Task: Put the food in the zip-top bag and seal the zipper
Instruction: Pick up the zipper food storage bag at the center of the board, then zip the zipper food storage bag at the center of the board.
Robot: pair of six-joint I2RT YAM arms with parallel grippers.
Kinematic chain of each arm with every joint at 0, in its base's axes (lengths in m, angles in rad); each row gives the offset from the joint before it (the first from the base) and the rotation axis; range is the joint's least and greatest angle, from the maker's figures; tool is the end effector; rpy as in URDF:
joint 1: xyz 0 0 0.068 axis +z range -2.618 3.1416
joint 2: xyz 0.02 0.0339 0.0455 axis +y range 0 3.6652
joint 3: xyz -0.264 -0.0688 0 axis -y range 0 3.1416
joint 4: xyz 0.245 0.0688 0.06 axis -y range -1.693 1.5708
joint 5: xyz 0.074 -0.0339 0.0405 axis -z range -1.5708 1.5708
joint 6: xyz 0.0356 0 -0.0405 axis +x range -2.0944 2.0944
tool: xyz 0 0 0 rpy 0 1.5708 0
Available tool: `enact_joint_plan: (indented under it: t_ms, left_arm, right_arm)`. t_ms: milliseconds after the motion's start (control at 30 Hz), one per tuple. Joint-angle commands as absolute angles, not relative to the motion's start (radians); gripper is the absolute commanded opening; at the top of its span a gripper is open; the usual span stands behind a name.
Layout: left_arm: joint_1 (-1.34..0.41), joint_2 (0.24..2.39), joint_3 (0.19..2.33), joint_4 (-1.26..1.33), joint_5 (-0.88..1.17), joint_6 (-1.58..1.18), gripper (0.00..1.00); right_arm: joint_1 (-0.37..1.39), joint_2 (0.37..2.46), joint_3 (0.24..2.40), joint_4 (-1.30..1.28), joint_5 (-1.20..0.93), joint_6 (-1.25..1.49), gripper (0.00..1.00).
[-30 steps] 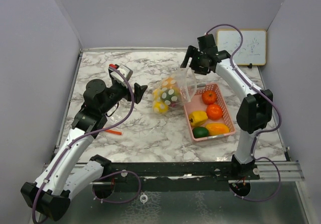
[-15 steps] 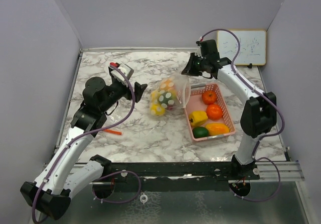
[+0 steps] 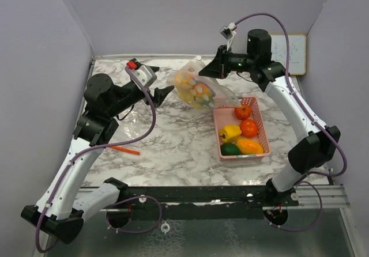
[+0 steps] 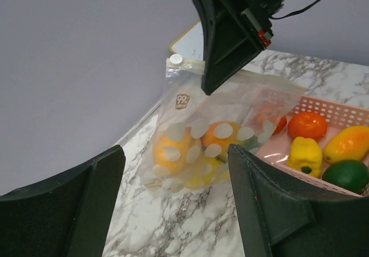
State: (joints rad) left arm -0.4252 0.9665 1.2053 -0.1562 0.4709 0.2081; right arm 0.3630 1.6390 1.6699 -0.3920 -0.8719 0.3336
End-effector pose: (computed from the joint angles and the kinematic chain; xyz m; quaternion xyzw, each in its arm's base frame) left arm 0.1748 -0.0969 0.4557 0.3682 0.5724 -0.2346 0.6941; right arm 0.3378 0.1575 0.4102 -0.2511 0.7420 0.5024 0.3659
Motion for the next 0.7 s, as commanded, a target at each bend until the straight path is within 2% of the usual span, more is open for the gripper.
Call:
enact_joint_plan:
  t_ms: [0,267,500,667]
  left_arm:
    - [-0.422,0.965,1.242,-0.195,0.665,0.265,0.73]
    - [-0.42,0.961,1.227,-0.118,0.779,0.181,0.74]
    - [-0.42,1.03,1.255,-0.032,0.904,0.015,0.74]
    - [-0.421,1.089,1.27,-0.032,0.895,-0.102,0.74]
  right_arm:
    - [0.364,1.601,1.709,-0.409,-1.123,0.274,0.02]
    - [0.393,1.564,1.727,-0.485,-1.258,0.241,0.02]
    - [0.438,1.538,1.715,-0.537,-1.245,0.195,0.02]
    - [0.449,1.526,1.725,-0.54,-1.27,0.187,0.02]
